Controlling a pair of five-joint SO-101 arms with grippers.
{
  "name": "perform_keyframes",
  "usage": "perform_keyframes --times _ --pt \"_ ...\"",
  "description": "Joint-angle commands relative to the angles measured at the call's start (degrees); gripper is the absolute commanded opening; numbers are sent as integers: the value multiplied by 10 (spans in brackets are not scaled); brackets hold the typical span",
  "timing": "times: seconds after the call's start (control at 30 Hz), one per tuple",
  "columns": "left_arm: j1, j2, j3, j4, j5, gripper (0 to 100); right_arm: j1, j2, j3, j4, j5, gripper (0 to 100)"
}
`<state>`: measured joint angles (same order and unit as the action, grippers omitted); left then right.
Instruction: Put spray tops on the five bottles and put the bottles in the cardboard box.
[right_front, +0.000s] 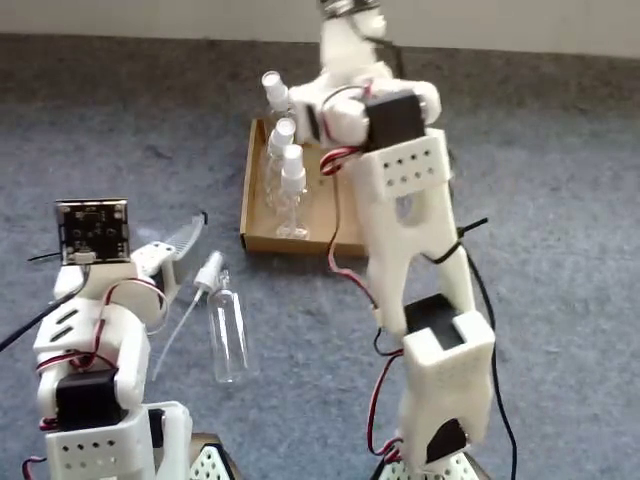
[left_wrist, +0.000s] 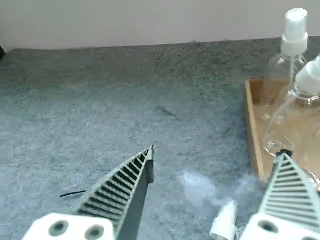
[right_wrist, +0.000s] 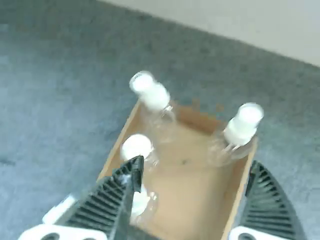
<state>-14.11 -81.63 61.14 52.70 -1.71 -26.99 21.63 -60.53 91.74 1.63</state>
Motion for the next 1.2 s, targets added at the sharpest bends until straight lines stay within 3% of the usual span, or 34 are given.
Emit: perform_keyframes --times 0.0,0.2,0.5,0.67,0.93,1.07,1.17 --pt "-80 -3 -10 -70 2 336 -51 -33 -36 80 -10 271" --pt "-146 99 -138 -32 -44 336 -104 -28 8 93 -96 271" --pt "-213 532 -585 184 -113 336 -184 -32 176 61 -178 271" --pt "-251 712 -766 273 -125 336 -214 -32 247 21 -195 271" --pt "-291 831 -844 282 -126 336 -273 -76 364 -49 -198 271" --pt "-293 849 -848 281 -127 337 -296 -192 528 -131 -198 271" --pt "-293 851 -847 281 -127 337 -307 -276 695 -252 -198 271"
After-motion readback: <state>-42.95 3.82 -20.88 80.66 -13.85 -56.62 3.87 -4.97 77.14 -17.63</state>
